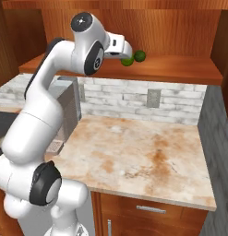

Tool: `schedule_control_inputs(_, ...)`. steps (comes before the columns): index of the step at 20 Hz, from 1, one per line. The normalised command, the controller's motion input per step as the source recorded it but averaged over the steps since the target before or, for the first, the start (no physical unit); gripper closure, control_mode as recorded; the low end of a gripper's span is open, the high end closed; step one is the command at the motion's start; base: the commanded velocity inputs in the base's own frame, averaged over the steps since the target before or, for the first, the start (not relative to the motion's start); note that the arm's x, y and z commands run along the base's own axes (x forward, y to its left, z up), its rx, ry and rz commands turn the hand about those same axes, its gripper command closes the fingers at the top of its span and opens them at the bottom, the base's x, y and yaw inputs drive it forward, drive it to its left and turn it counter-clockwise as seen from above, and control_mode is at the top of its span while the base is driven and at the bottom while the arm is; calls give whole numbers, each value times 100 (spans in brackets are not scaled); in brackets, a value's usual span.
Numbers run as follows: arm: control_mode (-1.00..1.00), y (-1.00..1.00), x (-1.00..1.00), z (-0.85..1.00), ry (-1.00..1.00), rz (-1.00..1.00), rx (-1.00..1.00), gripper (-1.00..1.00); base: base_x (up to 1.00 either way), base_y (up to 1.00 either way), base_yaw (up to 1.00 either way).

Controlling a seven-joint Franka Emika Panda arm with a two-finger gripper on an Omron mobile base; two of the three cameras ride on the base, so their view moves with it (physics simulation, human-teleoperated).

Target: Pick the limes from the cabinet and place them in one bowl. Pick the pear from the sink and place it in the other bowl.

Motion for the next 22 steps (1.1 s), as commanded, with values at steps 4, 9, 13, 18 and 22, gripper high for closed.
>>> schedule_control_inputs(4, -100, -2, 37, 0, 0, 0, 0, -100, 0, 0, 0)
schedule_control_inputs(9, -100, -12, 41, 0, 0, 0, 0, -100, 0, 0, 0)
schedule_control_inputs(13, -100, -36, 26, -13, 0, 2, 0, -100, 0, 0, 0)
schedule_control_inputs(18, -100, -15, 24, -23, 0, 0, 0, -100, 0, 0, 0)
schedule_control_inputs(22, -100, -4, 27, -4, 0, 0, 0, -100, 0, 0, 0)
